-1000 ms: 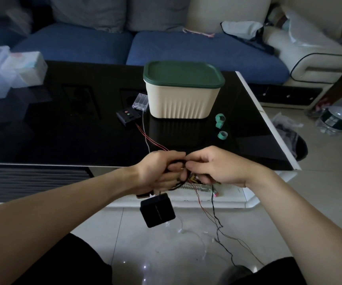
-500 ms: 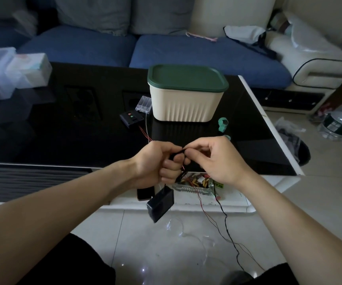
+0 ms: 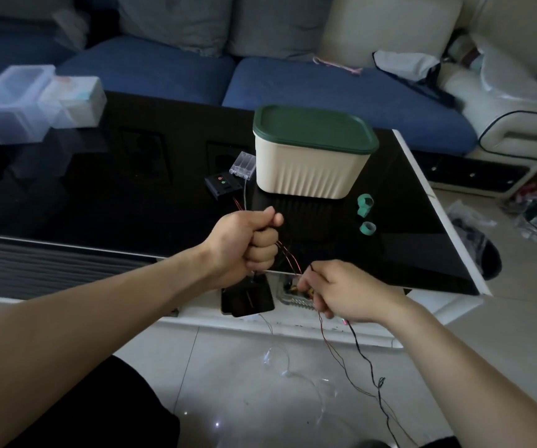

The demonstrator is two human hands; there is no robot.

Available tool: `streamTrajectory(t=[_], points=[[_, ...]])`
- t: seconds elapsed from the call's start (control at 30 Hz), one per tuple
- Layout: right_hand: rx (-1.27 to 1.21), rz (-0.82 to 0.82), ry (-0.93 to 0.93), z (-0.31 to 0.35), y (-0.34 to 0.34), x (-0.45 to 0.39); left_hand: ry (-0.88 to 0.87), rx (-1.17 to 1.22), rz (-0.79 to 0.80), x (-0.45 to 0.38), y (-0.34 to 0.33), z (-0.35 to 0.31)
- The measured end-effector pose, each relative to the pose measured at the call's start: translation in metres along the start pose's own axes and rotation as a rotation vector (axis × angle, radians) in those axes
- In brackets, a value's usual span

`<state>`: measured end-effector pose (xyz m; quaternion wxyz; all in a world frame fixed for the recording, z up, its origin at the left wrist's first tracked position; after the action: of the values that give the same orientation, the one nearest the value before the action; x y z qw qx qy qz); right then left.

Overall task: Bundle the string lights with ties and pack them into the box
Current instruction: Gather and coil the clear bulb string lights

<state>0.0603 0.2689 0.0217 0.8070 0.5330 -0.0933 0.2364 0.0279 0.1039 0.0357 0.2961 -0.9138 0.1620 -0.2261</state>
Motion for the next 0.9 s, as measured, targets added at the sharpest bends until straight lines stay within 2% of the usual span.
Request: streamTrajectory(t=[0.13, 0.3, 0.43, 0.53, 0.63, 0.7, 0.83, 0.9], points=[[0.207, 0.090, 0.051, 0.029, -0.021, -0.002, -0.055, 0.092, -0.011, -0.001, -0.004, 0.001], [0.268, 0.046, 0.153, 0.047, -0.042, 0.003, -0.048, -0.058, -0.034, 0.001, -0.008, 0.005], [0.308, 0.089, 0.222, 0.048, -0.044, 0.008, -0.014, -0.169, 0.018, 0.008, -0.015, 0.012], [0.167, 0.005, 0.287, 0.053, -0.027, 0.017, 0.036, -0.297, 0.040, 0.005, -0.006, 0.021], [-0.004, -0.222, 0.348, 0.056, -0.004, 0.022, 0.059, -0.503, 0.080, 0.002, -0.001, 0.027], [-0.084, -0.327, 0.354, 0.051, 0.011, 0.025, 0.148, -0.514, 0.127, 0.006, -0.006, 0.032], [-0.164, -0.237, 0.307, 0.030, 0.025, 0.023, 0.350, -0.426, 0.264, 0.014, -0.012, 0.040], [-0.194, -0.246, 0.284, 0.020, 0.028, 0.019, 0.407, -0.436, 0.295, 0.015, -0.012, 0.039]])
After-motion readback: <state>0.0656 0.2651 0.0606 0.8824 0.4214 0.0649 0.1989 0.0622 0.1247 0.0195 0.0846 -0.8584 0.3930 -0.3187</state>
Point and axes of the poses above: each hand's wrist, its own x-axis away from the middle knuckle, its own y-axis out of the back of the hand, z = x × y, the point moved 4 cm from there along -x, towards the middle knuckle, and after that the axes turned 11 degrees about x, right-handed, at the moved point
